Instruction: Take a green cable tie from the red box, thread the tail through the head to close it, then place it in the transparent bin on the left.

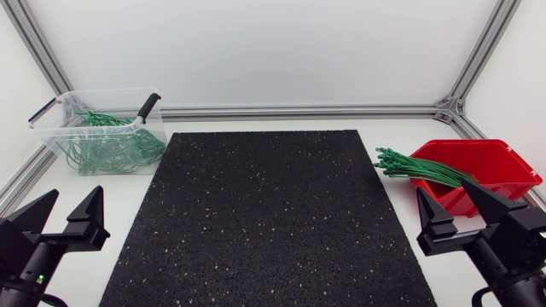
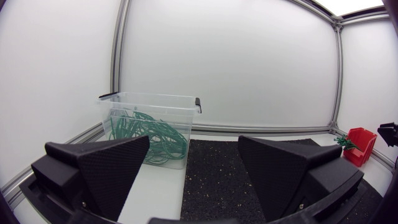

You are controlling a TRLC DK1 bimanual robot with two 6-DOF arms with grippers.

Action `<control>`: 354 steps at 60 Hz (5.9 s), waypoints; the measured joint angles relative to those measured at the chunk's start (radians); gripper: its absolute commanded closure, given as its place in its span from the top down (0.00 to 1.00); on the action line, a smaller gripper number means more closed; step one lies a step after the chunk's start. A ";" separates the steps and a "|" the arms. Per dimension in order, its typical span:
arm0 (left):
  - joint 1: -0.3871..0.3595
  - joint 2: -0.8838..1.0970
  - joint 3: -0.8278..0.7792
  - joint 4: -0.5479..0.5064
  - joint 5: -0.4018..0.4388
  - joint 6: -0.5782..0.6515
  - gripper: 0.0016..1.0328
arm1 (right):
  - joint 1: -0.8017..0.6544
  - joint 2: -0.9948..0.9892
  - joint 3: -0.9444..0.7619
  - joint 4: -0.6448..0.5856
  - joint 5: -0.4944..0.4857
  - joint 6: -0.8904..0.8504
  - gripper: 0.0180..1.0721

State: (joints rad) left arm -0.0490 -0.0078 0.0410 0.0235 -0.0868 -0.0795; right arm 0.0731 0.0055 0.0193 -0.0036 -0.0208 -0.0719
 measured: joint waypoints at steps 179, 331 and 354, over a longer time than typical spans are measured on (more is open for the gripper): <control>0.002 0.000 0.000 -0.002 0.000 0.000 0.96 | -0.345 1.498 0.830 -0.584 -0.213 -1.478 0.95; 0.015 0.000 0.000 -0.005 0.011 0.000 0.96 | -0.214 1.212 0.461 -0.097 0.023 -1.552 0.28; 0.022 0.000 0.000 -0.005 0.012 0.000 0.96 | -0.214 1.252 0.450 -0.034 0.026 -1.552 0.21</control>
State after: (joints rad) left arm -0.0273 -0.0078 0.0410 0.0181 -0.0750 -0.0792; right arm -0.1406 1.2572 0.4690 -0.0380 0.0055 -1.6241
